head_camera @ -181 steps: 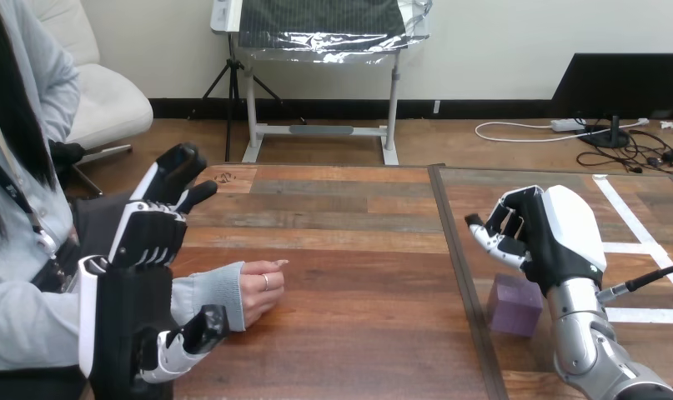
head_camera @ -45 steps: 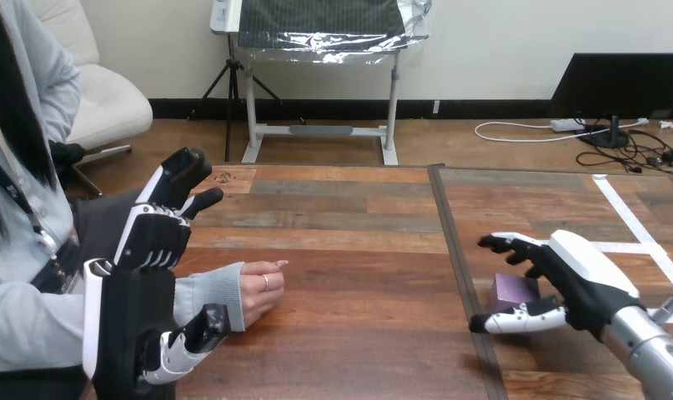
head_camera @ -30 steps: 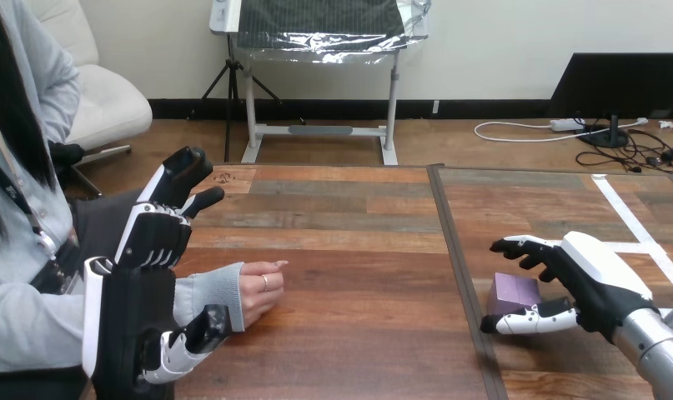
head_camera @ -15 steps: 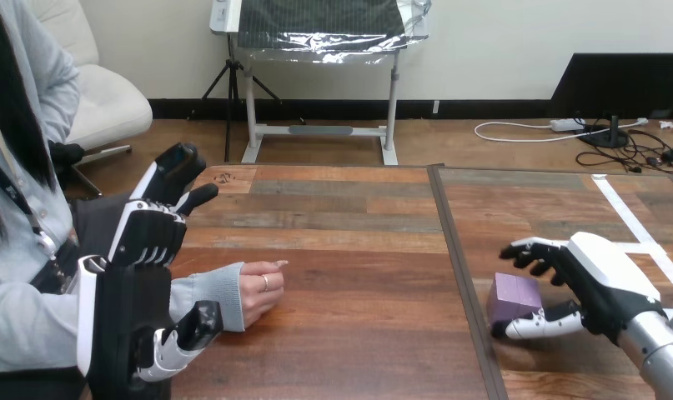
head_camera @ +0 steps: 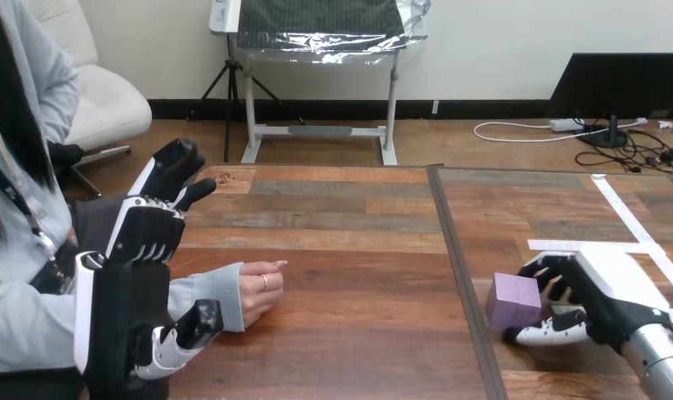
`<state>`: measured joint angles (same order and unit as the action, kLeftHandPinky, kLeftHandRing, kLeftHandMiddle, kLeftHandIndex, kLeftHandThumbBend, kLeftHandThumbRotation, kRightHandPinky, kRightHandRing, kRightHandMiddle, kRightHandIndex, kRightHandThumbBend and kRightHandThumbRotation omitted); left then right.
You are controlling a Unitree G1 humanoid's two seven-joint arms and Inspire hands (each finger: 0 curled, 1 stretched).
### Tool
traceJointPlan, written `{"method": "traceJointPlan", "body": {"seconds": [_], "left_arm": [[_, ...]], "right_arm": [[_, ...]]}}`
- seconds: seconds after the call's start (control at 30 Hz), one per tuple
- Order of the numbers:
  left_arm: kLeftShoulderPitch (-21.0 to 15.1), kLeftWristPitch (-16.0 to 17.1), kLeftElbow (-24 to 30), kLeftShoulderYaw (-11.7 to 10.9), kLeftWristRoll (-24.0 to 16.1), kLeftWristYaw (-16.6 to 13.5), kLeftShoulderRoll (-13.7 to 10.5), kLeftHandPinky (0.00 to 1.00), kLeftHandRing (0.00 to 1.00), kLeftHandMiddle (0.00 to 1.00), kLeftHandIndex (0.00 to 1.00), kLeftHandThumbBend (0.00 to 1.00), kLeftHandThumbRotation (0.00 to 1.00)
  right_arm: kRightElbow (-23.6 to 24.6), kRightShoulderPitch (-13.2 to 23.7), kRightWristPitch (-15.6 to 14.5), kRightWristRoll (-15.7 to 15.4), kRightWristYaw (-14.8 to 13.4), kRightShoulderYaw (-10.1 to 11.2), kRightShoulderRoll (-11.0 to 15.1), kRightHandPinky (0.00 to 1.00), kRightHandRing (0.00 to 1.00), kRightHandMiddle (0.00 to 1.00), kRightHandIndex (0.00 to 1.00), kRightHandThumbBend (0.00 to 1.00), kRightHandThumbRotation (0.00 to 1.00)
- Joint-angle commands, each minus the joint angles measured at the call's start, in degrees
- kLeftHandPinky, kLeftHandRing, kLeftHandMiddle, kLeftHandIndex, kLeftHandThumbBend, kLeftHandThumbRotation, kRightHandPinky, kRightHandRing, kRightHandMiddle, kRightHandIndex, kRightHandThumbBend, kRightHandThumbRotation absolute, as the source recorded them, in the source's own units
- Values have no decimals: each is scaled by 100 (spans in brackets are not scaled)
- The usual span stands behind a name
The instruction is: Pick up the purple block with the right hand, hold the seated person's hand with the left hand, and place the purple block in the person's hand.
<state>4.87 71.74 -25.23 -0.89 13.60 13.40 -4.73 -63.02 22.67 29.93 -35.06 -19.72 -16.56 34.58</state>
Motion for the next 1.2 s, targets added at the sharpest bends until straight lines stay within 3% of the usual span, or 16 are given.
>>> {"method": "traceJointPlan", "body": {"seconds": [0.0,0.23,0.5,1.0,1.17], "left_arm": [[-47,-81,387,1,9,9,-62,81,88,89,86,100,72],[29,-156,537,-8,-14,16,-70,81,88,89,86,100,72],[140,-276,758,17,-19,12,-55,81,88,89,86,100,72],[213,-327,905,69,116,116,-75,81,88,89,87,100,71],[243,-349,927,48,111,127,-62,81,88,89,86,100,70]], "right_arm": [[-143,266,-276,-245,-341,-221,-142,36,42,47,52,86,14],[-228,342,-612,-379,-553,-362,-225,24,31,38,45,80,15],[-331,390,-781,-395,-735,-444,-299,16,23,32,41,75,17],[-424,372,-658,61,-1174,-167,-481,5,10,17,28,59,4],[-428,390,-589,289,-1121,-37,-491,4,9,16,26,53,2]]}}
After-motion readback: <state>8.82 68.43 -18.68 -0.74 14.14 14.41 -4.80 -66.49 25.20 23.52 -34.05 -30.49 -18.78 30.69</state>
